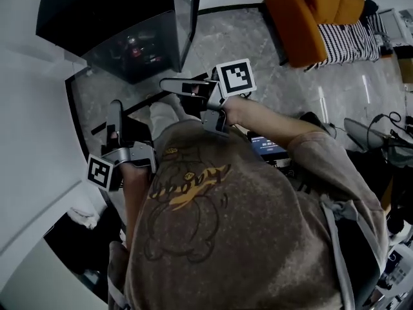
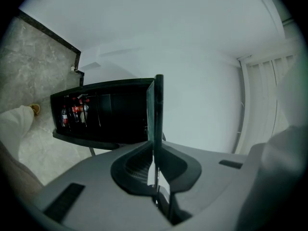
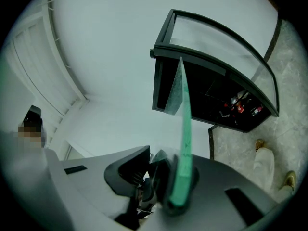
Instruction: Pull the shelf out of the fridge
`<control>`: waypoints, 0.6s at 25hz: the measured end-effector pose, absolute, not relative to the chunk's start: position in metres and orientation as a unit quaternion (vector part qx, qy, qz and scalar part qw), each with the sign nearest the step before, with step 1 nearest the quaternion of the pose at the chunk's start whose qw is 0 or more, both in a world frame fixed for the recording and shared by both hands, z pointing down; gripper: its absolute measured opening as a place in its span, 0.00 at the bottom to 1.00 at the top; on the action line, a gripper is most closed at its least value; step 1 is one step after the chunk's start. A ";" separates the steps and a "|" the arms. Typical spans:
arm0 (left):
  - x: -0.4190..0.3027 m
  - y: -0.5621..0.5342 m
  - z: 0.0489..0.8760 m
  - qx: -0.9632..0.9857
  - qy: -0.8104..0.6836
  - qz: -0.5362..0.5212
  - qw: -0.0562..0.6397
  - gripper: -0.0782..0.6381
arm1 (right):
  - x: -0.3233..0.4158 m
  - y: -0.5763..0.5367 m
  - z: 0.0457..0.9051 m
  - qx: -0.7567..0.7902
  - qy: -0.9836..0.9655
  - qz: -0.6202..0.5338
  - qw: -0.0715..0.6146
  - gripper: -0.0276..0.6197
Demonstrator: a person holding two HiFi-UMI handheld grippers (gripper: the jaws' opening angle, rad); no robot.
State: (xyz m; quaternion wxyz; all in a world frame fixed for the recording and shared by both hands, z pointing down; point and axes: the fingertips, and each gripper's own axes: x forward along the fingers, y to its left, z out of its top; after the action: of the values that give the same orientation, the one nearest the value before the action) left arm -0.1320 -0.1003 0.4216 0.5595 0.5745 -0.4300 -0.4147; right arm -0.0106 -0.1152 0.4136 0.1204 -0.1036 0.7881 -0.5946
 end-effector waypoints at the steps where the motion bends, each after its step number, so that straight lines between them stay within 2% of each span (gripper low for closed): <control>1: -0.132 -0.101 0.422 0.574 -0.430 -0.414 0.561 0.13 | -0.011 -0.116 0.414 -0.104 0.787 -0.596 0.120 0.13; 15: -0.134 -0.100 0.437 0.557 -0.433 -0.414 0.575 0.13 | -0.012 -0.117 0.428 -0.103 0.783 -0.602 0.114 0.13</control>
State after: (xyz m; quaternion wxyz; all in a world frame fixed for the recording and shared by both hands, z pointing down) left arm -0.1339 -0.1003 0.4373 0.5747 0.5574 -0.4333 -0.4138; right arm -0.0118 -0.1168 0.4276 0.1139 -0.1032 0.7834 -0.6022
